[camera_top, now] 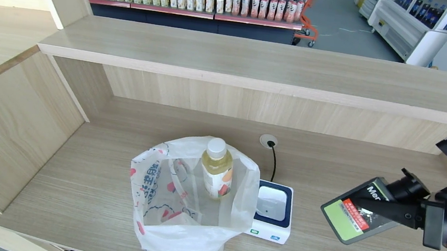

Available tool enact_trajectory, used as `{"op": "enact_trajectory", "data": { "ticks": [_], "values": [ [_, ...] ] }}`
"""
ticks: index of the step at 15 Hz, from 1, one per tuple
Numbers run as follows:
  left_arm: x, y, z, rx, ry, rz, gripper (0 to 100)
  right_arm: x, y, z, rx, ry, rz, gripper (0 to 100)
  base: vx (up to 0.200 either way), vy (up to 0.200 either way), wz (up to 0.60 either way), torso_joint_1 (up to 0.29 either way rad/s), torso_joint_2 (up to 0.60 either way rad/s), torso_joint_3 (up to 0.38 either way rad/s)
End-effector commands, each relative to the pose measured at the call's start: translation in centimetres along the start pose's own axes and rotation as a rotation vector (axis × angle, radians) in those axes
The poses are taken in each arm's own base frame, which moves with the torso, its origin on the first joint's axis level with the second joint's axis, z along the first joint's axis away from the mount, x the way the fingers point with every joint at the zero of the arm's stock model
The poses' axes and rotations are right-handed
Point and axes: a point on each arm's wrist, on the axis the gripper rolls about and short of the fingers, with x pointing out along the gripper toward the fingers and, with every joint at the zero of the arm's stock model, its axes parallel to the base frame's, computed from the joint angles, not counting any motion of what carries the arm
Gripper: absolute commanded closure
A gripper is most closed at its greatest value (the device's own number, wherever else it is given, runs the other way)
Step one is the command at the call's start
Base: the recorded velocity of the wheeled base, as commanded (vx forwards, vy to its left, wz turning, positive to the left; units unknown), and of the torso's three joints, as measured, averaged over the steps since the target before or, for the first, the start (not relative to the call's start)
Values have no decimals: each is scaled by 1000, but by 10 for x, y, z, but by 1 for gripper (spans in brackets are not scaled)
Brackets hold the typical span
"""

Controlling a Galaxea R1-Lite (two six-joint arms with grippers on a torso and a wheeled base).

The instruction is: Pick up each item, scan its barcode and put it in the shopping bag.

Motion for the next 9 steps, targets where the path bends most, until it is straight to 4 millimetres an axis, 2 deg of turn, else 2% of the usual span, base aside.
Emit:
{"op": "enact_trajectory", "data": {
  "ticks": [1,6,9],
  "values": [
    [0,0,0,-1,-1,0,0,14,-9,-3,27,42,17,100,0,0,0,0,0,0],
    [0,0,0,-1,-1,0,0,38,-23,-5,18,71,21,100,0,0,0,0,0,0],
    [0,0,0,-1,-1,0,0,45,-24,-8,19,95,42,100,0,0,0,0,0,0]
  ]
}}
